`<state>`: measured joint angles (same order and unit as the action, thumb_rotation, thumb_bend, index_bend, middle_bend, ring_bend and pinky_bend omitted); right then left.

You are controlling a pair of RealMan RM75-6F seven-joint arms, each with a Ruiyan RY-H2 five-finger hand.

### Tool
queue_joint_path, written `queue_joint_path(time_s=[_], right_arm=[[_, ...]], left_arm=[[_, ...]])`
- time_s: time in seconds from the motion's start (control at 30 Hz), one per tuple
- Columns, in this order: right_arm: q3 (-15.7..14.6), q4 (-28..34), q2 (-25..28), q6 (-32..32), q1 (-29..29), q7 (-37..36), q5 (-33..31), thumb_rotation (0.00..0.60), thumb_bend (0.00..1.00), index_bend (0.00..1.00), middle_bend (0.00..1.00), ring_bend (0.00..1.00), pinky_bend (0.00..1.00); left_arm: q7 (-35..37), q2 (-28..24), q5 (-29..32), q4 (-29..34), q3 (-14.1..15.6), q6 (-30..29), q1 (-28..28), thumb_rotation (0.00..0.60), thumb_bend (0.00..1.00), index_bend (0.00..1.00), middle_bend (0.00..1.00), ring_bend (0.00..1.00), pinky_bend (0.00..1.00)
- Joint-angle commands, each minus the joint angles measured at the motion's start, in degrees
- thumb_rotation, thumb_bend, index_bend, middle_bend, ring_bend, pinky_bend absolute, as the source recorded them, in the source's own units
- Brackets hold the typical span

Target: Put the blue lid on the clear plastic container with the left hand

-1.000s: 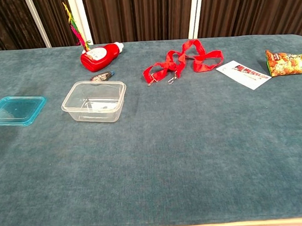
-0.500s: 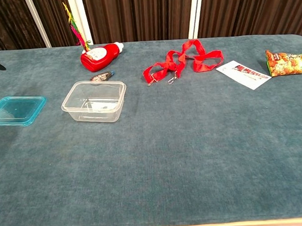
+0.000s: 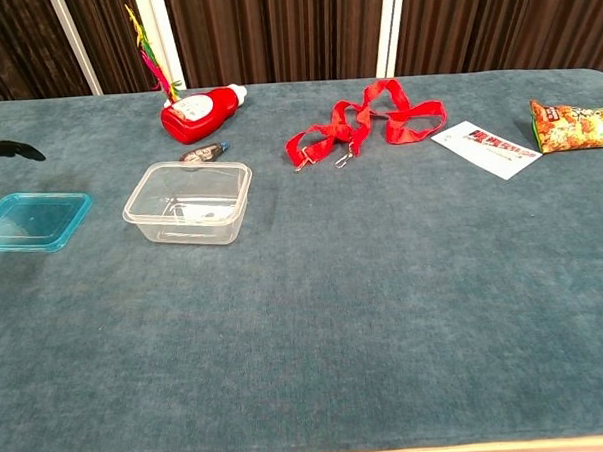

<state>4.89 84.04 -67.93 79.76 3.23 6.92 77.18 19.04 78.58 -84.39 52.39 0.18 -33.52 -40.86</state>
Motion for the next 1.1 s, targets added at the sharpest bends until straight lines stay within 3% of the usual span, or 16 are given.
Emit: queue_joint_path(time_s=[0.03,1.1], right_arm=[[0.03,-0.1,-0.09,0.0,0.04,-0.01,-0.01,0.6,0.31,0.07,0.05,0.04,0.0],[-0.11,-0.2,-0.44,-0.99,0.21,1.12,-1.19,0.6,0.31,0.07,0.05,0.04,0.0]], left_arm=[[0.49,-0.11,-0.49,0.69,0.61,0.34,-0.35,0.6,0.03,0.0,0.0,0.0,0.0],[2.27,5.78,-1.92,-7.0,3.11,-1.23,-0.83,0.6,0.03,0.0,0.0,0.0,0.0]])
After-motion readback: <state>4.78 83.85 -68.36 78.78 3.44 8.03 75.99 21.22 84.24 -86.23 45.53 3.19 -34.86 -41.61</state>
